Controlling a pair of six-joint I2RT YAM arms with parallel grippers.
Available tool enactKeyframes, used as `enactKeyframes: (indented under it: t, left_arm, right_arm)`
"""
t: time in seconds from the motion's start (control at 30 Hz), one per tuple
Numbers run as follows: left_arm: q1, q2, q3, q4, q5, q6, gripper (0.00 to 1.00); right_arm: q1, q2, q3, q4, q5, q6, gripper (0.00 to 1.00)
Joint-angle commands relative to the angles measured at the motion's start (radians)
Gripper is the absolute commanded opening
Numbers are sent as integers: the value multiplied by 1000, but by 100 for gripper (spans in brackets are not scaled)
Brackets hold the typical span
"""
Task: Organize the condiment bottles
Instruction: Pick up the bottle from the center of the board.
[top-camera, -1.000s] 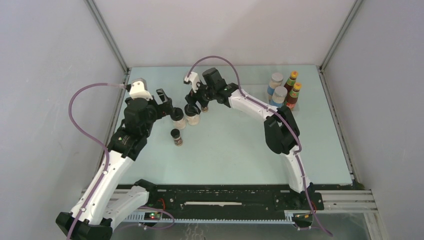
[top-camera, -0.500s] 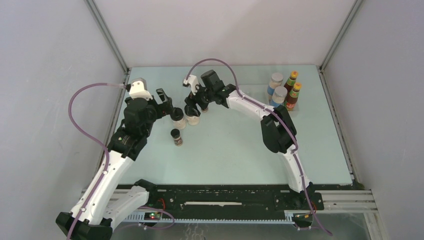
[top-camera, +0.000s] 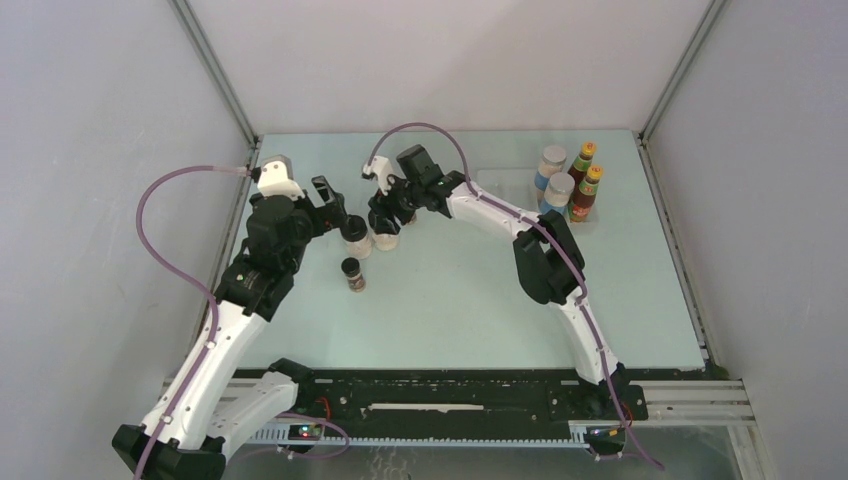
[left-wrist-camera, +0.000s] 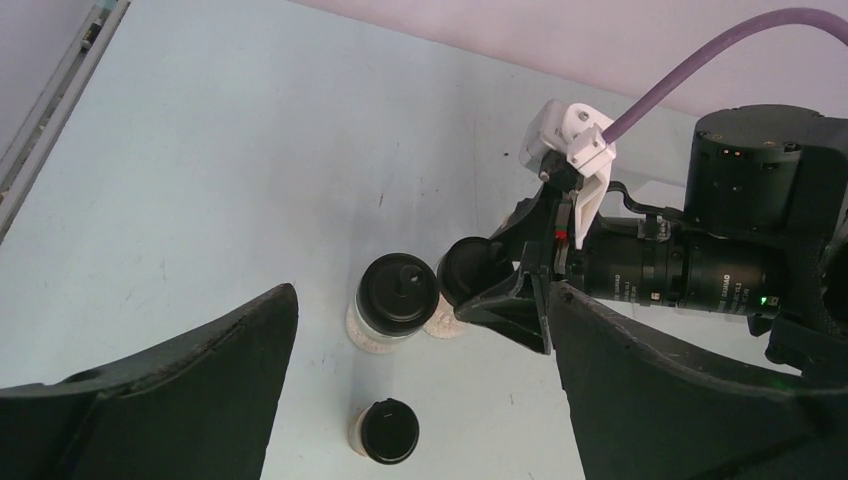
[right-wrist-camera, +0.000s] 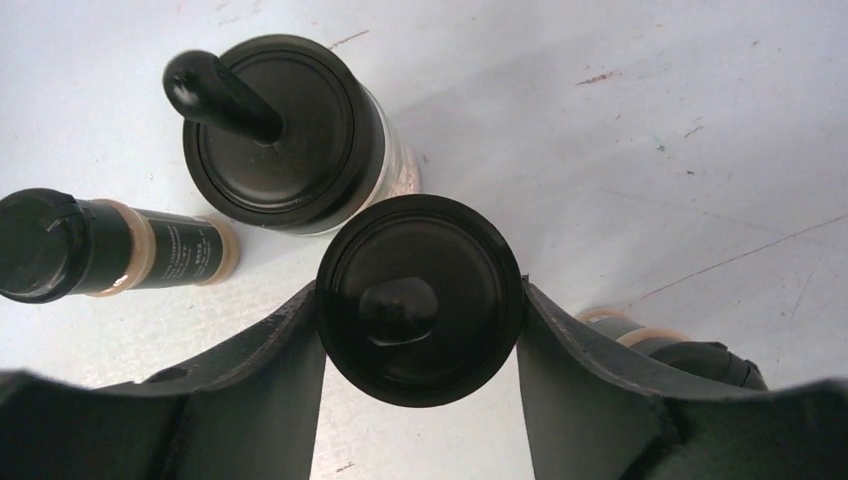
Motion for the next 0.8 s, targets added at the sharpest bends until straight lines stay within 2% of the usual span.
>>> enactKeyframes:
  t: [0.0,0.3,0.77]
  left_arm:
    - [8,-17,-21,40,16,3,99]
    - [9,-24,-29,41,26,-9,99]
    - [9,-70,-51,20,18,-43,98]
  right_arm:
    - [9,12,71,-13,-13,-14,56]
    - [12,-12,60,-22,0,-19,1]
    - [41,-164,-56,27,75,-46,0]
